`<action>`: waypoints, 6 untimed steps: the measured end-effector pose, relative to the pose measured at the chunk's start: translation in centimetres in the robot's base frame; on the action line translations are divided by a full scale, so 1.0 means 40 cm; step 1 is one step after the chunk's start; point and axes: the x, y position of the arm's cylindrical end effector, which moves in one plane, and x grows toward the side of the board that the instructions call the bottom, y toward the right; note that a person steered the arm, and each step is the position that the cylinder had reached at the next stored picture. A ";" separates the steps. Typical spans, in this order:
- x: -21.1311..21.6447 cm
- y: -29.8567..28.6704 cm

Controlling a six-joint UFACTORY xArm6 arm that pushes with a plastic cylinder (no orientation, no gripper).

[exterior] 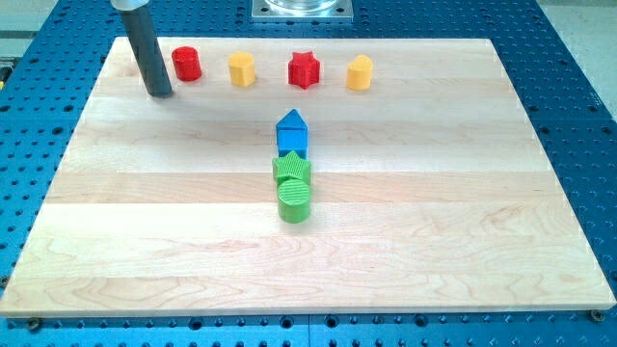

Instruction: Move the arm towards down

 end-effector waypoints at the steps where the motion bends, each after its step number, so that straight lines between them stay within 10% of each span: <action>1: 0.003 0.006; 3: 0.153 0.137; 5: 0.674 0.212; 6: 0.770 0.312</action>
